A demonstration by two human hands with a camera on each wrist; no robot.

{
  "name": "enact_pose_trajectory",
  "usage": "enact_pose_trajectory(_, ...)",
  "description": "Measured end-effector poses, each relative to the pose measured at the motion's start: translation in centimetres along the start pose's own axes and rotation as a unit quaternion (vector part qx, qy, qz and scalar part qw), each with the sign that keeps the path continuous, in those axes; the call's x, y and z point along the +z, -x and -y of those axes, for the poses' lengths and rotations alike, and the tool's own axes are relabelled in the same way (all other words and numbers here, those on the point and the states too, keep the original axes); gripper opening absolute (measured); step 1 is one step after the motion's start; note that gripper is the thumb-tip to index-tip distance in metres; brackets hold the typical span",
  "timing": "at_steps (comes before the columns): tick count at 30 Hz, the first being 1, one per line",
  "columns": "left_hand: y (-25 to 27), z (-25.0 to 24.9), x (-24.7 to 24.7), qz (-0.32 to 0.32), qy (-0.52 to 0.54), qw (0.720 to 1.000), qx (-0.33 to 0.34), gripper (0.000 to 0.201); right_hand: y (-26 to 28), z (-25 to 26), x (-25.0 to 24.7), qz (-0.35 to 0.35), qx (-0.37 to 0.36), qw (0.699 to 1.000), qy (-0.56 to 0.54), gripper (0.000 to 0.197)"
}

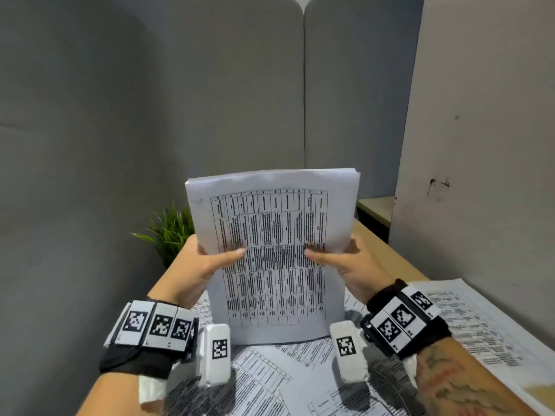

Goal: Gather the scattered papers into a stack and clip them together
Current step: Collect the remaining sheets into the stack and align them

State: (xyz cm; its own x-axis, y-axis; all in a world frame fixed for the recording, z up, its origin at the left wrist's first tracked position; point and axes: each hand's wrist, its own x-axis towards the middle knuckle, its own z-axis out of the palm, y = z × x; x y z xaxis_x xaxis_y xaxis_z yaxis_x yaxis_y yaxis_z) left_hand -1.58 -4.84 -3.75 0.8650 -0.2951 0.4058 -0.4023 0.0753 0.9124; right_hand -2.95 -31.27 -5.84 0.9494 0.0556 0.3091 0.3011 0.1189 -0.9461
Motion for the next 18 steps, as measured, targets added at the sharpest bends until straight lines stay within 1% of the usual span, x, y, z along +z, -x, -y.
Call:
enact_pose_trajectory(2,0.3,-0.9,0.2,0.022,-0.026,0.999,0.016,0.039,0.2,1.1,0.1,0.024,-0.059,0.998,-0.013,0.035)
enact_pose_trajectory(3,0.5,-1.5,0.4,0.029,-0.046,0.998,0.023,0.035,0.2,1.9,0.4,0.026,-0.084,0.996,-0.014,0.028)
enact_pose_trajectory(4,0.6,-2.2,0.6,0.027,-0.062,0.997,0.028,0.032,0.0,2.6,0.6,0.020,-0.101,0.994,-0.022,0.027)
enact_pose_trajectory(5,0.7,-2.7,0.6,0.011,-0.076,0.996,0.040,0.034,-0.2,3.3,0.8,0.010,-0.109,0.993,-0.034,0.025)
enact_pose_trajectory(6,0.7,-3.0,0.5,-0.017,-0.082,0.995,0.058,0.043,-0.4,4.0,0.9,0.003,-0.116,0.993,-0.035,0.023)
enact_pose_trajectory(7,0.7,-3.4,0.4,-0.044,-0.087,0.992,0.073,0.048,-0.6,4.6,1.0,0.004,-0.119,0.993,-0.016,0.024)
enact_pose_trajectory(8,0.8,-3.7,0.3,-0.063,-0.082,0.991,0.084,0.042,-0.7,5.2,1.0,0.012,-0.112,0.993,0.013,0.031)
enact_pose_trajectory(9,0.9,-3.8,-0.1,-0.083,-0.079,0.990,0.087,0.029,-0.7,5.4,0.7,0.029,-0.093,0.994,0.043,0.041)
enact_pose_trajectory(10,1.0,-3.9,-0.5,-0.110,-0.070,0.988,0.086,0.021,-0.5,5.6,0.3,0.053,-0.064,0.994,0.074,0.050)
enact_pose_trajectory(11,1.0,-4.0,-1.0,-0.142,-0.056,0.984,0.087,0.022,0.0,5.6,-0.4,0.081,-0.035,0.988,0.123,0.057)
enact_pose_trajectory(12,1.1,-4.2,-1.5,-0.172,-0.037,0.981,0.085,0.025,0.7,5.5,-1.1,0.124,-0.002,0.973,0.196,0.063)
enact_pose_trajectory(13,1.2,-4.4,-1.7,-0.198,-0.014,0.977,0.079,0.027,1.7,5.2,-1.7,0.180,0.036,0.936,0.300,0.067)
enact_pose_trajectory(14,1.2,-4.5,-2.1,-0.221,0.011,0.973,0.068,0.030,3.0,4.8,-2.2,0.246,0.082,0.873,0.414,0.072)
enact_pose_trajectory(15,1.1,-4.6,-2.4,-0.241,0.032,0.968,0.062,0.030,4.1,4.2,-2.5,0.305,0.125,0.792,0.515,0.078)
enact_pose_trajectory(16,1.1,-4.7,-2.6,-0.260,0.045,0.962,0.067,0.025,5.2,3.6,-2.6,0.348,0.154,0.715,0.587,0.086)
enact_pose_trajectory(17,1.2,-4.9,-2.7,-0.276,0.050,0.957,0.074,0.018,6.3,3.0,-2.5,0.378,0.168,0.656,0.631,0.092)
enact_pose_trajectory(18,1.2,-5.0,-3.1,-0.289,0.055,0.952,0.081,0.018,7.1,2.5,-2.4,0.402,0.169,0.616,0.656,0.096)
